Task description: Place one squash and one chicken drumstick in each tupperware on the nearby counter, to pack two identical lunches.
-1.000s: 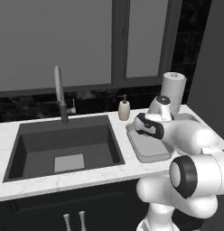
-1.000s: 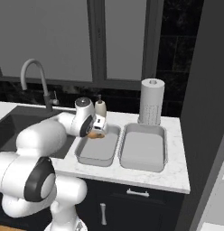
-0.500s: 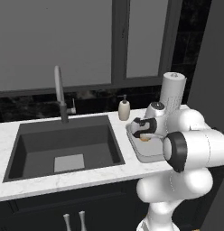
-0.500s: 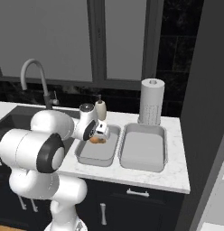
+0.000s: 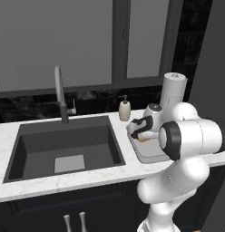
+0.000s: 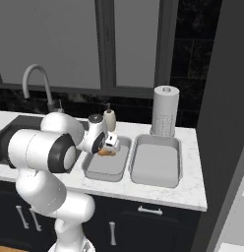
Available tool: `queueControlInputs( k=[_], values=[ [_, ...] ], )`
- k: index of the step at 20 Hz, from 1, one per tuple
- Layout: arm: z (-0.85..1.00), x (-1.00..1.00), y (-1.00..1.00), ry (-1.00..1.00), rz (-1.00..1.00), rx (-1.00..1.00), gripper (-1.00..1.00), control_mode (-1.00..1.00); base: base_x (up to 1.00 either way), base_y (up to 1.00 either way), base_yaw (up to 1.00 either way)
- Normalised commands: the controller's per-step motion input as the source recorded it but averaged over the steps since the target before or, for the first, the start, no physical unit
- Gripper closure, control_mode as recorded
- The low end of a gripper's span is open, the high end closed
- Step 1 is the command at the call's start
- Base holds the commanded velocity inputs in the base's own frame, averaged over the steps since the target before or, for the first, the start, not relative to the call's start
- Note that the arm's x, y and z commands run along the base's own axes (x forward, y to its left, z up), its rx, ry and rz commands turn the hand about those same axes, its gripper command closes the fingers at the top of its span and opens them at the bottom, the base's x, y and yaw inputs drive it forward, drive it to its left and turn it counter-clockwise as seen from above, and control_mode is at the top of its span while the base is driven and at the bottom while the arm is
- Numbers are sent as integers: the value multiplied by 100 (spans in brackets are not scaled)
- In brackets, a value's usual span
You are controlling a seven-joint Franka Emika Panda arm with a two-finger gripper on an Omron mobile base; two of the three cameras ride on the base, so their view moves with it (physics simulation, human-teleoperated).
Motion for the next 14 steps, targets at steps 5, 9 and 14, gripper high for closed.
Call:
queueControlInputs(
  k=[5,9,14],
  values=[
    [0,0,0,0,0,0,-100,-100,0,0,0],
    [3,-3,0,-1,0,0,-100,-100,0,0,0],
    [22,-22,0,-7,0,0,-100,-100,0,0,0]
  ],
)
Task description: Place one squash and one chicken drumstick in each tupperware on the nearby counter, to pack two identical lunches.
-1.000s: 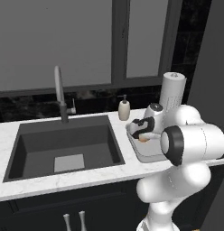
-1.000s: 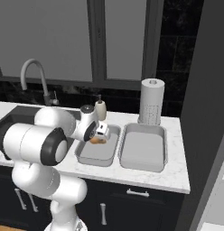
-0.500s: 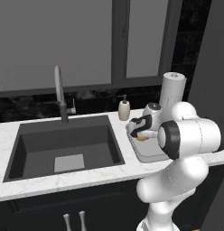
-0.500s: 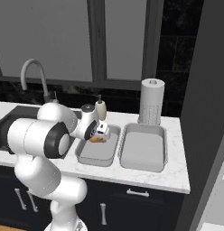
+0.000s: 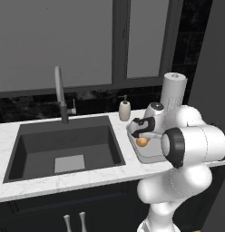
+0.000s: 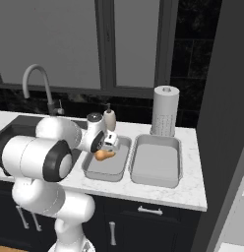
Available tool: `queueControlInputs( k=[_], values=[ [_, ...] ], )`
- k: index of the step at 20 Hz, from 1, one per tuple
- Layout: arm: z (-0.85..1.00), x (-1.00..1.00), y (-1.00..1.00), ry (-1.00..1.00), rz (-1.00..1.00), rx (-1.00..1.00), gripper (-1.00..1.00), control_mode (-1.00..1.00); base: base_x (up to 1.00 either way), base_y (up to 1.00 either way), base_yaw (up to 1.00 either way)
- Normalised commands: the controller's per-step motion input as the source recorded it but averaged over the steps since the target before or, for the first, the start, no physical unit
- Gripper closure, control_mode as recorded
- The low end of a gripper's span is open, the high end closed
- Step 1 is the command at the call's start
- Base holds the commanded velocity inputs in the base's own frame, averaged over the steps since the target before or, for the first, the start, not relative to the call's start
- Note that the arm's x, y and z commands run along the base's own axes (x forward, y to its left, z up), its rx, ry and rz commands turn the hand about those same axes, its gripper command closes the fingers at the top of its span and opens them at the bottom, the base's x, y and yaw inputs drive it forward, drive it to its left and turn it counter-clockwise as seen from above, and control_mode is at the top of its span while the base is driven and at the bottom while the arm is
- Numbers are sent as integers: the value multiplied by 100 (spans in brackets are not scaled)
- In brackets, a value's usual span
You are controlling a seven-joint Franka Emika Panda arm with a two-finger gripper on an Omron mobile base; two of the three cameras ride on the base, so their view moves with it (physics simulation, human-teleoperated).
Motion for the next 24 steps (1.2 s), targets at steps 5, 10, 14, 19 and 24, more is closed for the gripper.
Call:
queueControlInputs(
  k=[5,10,14,19,24],
  values=[
    [33,-38,8,-10,0,2,-100,-100,0,0,0],
    [60,-71,15,-13,0,4,-100,-100,0,0,0],
    [95,-66,23,0,0,-3,-100,-100,0,0,0],
    [100,-75,9,0,0,-3,-100,-100,0,0,0],
    [79,-79,12,0,0,-1,-100,-100,0,0,0]
  ],
)
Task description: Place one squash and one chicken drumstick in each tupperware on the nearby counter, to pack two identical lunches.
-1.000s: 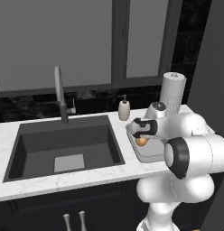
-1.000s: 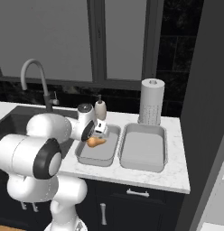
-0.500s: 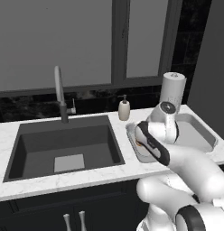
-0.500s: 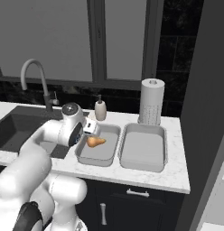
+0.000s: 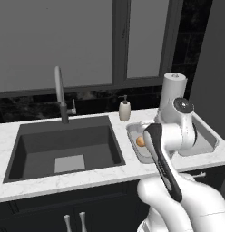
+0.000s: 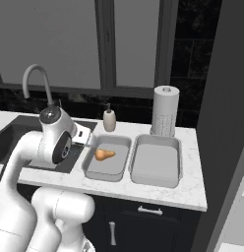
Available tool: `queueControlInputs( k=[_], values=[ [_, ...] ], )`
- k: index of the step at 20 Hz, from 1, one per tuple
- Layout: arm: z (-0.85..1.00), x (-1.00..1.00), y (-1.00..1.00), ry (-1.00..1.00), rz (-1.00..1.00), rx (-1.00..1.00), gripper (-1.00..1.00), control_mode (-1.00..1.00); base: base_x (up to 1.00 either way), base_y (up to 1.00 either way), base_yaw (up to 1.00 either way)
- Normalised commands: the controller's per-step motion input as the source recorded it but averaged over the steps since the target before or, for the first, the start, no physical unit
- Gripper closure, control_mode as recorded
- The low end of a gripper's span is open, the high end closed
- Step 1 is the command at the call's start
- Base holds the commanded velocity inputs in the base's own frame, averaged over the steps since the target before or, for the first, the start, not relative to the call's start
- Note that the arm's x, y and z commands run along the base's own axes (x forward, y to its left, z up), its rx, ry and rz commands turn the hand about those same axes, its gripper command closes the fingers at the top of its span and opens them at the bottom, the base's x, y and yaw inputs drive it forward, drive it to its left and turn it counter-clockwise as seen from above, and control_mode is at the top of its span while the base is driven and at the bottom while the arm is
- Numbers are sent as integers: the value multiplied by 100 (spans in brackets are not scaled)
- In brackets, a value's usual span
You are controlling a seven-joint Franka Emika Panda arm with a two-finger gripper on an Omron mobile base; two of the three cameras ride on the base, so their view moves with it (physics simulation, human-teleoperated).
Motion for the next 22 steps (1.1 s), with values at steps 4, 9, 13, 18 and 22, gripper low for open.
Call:
queueControlInputs(
  k=[4,9,13,18,22],
  values=[
    [81,-65,12,-6,0,-2,-100,-100,0,0,0],
    [85,-57,4,-5,1,-1,-100,-100,0,0,0],
    [60,-38,13,-1,1,0,-100,-100,0,0,0],
    [43,-39,7,-1,2,0,-100,-100,0,0,0],
    [8,-56,0,0,4,0,-100,-100,0,0,0]
  ],
)
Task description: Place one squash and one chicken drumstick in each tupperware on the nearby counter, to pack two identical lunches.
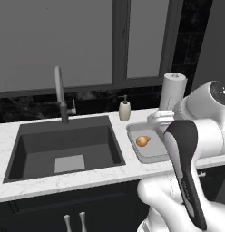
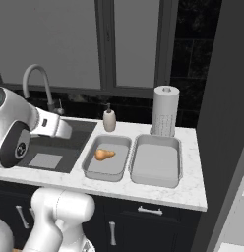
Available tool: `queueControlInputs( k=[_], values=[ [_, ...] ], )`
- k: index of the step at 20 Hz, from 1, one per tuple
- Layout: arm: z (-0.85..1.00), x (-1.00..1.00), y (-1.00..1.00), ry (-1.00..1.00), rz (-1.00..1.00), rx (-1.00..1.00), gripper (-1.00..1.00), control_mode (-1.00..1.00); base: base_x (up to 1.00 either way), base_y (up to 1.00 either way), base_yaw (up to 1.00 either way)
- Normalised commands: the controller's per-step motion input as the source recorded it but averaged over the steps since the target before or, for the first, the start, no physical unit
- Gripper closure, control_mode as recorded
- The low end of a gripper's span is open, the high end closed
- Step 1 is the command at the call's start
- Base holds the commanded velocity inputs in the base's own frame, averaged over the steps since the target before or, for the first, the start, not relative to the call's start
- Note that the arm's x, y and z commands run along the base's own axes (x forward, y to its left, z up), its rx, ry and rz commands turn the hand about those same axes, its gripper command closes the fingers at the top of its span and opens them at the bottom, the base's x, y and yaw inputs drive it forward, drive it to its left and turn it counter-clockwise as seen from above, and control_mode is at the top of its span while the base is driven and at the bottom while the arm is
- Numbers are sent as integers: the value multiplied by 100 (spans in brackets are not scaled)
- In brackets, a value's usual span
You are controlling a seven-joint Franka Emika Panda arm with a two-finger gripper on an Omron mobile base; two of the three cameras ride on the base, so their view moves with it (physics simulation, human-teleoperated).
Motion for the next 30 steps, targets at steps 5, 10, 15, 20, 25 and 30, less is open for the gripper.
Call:
queueControlInputs(
  k=[5,10,15,20,25,30],
  values=[
    [16,-71,0,0,3,0,-100,-100,0,0,0],
    [63,-56,1,-3,0,0,-100,-100,0,0,0],
    [80,-39,0,-1,0,0,-100,-100,0,0,0],
    [4,0,4,0,0,-2,-100,100,-28,1,1],
    [0,0,0,0,0,0,-100,100,-100,-32,1],
    [0,0,0,0,0,0,-100,100,-88,-93,1]
  ],
)
